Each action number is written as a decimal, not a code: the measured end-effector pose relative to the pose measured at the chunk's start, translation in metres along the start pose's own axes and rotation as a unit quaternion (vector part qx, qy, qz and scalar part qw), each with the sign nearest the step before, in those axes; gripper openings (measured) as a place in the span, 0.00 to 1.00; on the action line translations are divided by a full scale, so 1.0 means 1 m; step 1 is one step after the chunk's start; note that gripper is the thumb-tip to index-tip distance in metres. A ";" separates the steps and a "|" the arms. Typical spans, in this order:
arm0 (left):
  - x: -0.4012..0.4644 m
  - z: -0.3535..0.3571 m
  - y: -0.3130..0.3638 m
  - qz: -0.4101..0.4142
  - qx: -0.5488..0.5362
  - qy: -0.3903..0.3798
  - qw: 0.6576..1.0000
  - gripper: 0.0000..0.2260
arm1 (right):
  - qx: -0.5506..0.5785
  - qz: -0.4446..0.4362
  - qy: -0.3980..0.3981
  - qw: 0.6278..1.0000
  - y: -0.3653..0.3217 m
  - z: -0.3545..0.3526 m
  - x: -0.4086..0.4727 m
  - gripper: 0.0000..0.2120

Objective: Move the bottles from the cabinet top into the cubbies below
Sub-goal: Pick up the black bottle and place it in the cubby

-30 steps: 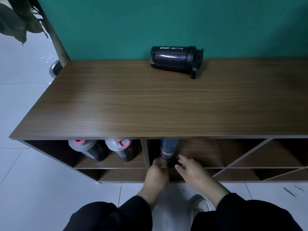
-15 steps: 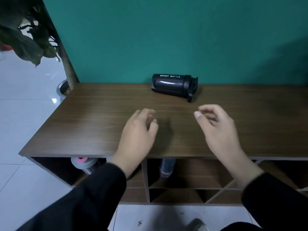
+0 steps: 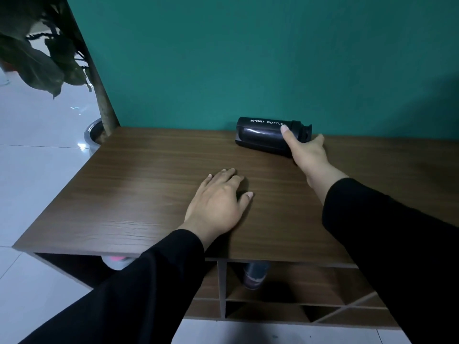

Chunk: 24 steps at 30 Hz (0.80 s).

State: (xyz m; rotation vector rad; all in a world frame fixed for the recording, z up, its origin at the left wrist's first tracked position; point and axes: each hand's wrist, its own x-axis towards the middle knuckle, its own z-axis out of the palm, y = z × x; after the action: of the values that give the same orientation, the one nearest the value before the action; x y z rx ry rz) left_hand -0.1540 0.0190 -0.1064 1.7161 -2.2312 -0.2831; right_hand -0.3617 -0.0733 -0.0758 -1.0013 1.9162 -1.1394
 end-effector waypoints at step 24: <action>-0.057 -0.045 0.086 0.134 -0.064 0.148 0.978 0.48 | -0.087 -0.339 0.078 0.933 0.006 -0.111 -0.171 0.42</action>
State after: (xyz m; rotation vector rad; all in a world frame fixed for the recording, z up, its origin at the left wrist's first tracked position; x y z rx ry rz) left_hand -0.2019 0.0980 -0.0423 1.2790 -2.1362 -0.0978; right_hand -0.3765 0.1194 -0.0105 -1.8106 1.8614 -1.4684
